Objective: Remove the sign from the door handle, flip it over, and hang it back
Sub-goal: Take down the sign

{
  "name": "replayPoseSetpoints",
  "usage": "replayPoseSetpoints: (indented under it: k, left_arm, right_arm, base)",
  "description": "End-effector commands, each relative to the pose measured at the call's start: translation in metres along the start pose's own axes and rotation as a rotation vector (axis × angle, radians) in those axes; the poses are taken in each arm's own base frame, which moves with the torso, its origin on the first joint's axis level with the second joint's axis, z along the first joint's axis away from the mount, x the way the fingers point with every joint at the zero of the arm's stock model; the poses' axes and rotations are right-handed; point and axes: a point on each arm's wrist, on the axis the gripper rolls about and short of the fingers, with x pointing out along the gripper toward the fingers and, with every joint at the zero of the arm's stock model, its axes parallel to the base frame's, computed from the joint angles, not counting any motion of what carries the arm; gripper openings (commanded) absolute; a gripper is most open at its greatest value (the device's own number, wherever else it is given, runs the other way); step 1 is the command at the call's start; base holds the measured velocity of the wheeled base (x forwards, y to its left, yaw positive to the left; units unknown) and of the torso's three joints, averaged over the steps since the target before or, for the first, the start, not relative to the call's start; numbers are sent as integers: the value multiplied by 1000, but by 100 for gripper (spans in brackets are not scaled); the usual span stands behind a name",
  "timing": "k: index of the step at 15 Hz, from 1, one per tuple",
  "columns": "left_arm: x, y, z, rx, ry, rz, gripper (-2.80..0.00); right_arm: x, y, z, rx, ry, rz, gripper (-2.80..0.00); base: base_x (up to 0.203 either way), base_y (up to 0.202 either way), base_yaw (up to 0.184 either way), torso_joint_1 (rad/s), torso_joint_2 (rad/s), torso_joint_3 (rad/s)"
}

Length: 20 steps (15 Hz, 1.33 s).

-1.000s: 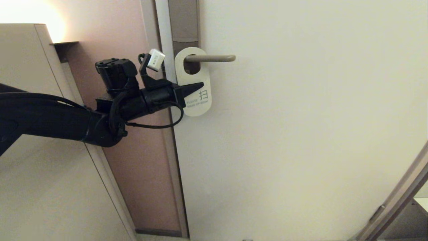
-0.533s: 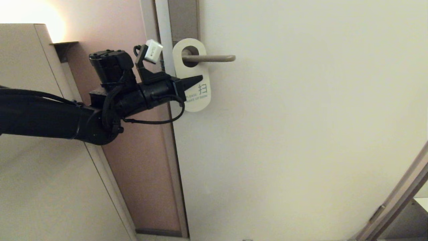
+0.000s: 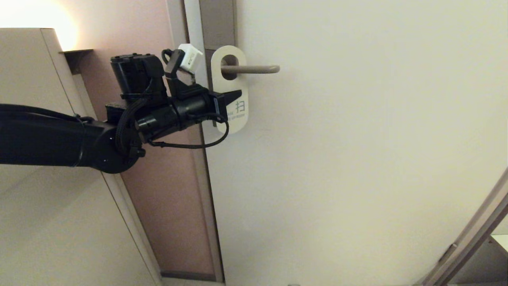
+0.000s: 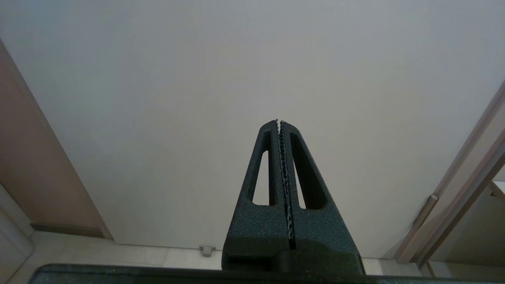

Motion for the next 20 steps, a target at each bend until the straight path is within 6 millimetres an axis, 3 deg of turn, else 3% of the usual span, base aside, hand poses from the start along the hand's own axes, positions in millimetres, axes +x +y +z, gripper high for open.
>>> replayPoseSetpoints:
  k: [1, 10, 15, 20]
  left_arm:
    - [3, -5, 0, 3, -5, 3, -280]
    - [19, -9, -4, 34, -19, 142, -280]
    - [26, -24, -6, 41, -4, 156, -280]
    - [31, -24, -9, 46, -3, 154, -280]
  right_arm:
    - [0, 0, 0, 0, 1, 0, -280]
    - [0, 0, 0, 0, 1, 0, -280]
    - [0, 0, 0, 0, 1, 0, -280]
    - [0, 0, 0, 0, 1, 0, -280]
  base:
    - [0, 0, 0, 0, 0, 0]
    - [0, 0, 0, 0, 0, 0]
    - [0, 0, 0, 0, 0, 0]
    - [0, 0, 0, 0, 0, 0]
